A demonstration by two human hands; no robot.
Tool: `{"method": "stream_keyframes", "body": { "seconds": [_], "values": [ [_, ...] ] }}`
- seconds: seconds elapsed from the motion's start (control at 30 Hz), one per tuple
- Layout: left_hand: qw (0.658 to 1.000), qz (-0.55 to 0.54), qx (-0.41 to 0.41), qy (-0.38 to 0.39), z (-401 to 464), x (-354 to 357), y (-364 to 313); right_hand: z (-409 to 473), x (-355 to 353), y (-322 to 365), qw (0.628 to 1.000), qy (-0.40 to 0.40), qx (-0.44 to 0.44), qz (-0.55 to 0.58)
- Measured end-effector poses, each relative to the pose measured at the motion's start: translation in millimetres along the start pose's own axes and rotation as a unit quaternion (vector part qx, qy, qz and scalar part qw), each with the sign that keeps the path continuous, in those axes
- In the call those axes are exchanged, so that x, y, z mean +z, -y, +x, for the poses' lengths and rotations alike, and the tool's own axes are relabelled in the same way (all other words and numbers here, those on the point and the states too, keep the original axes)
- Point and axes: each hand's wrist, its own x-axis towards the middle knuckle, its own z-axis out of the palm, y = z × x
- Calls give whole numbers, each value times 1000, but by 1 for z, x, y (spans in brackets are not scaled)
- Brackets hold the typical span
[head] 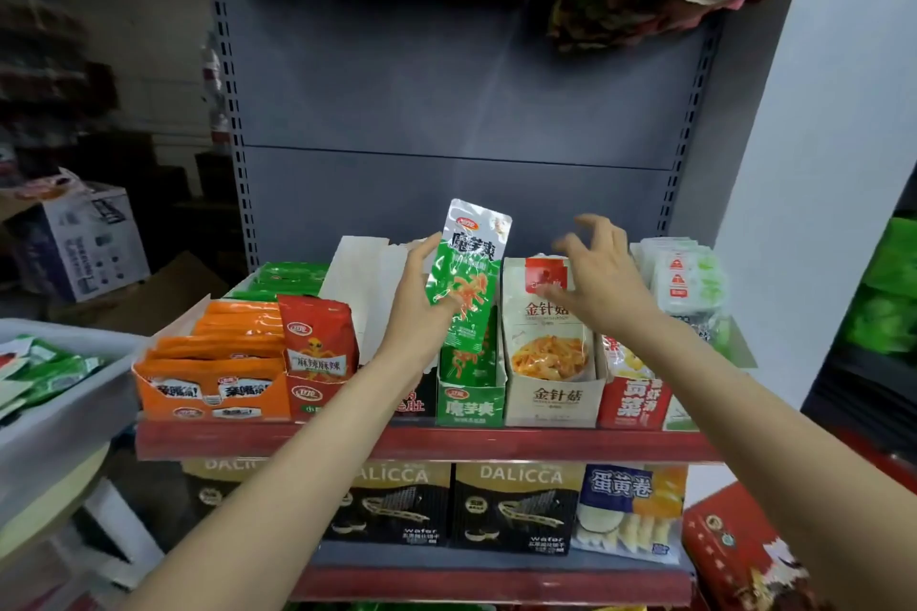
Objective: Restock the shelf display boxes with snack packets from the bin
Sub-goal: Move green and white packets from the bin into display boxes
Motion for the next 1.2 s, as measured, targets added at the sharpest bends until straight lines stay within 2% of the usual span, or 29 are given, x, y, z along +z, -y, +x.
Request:
{"method": "stream_keyframes", "body": {
  "seconds": [0.07, 0.13, 0.2, 0.33, 0.43, 0.63, 0.77, 0.93, 1.07, 1.2],
  "values": [
    [1000, -28, -7, 7, 3, 1, 1, 9, -3, 17, 983, -37, -13, 178],
    [999, -44, -10, 14, 6, 1, 2, 22, -6, 32, 944, 0, 1, 330],
    [1000, -18, -4, 16, 9, 0, 4, 35, -9, 40, 917, 39, 10, 397],
    [988, 153, 15, -9, 19, -8, 7, 54, -7, 44, 942, -9, -14, 334],
    [978, 205, -22, -4, 28, -11, 13, 60, 2, 45, 963, -8, -43, 266],
    [966, 221, -107, 77, 31, -17, 23, 63, 25, 46, 986, 51, -75, 139],
    [975, 158, -141, 73, 33, -19, 25, 58, 38, 51, 993, 75, -96, 3],
    [975, 178, -120, 52, 33, -19, 24, 51, 48, 54, 980, 67, -133, -136],
    [964, 264, -30, 9, 32, -22, 15, 48, 44, 61, 984, 39, -135, -109],
    [960, 266, 76, -39, 18, -39, -13, 40, 31, 83, 989, -20, -113, 93]
  ]
}}
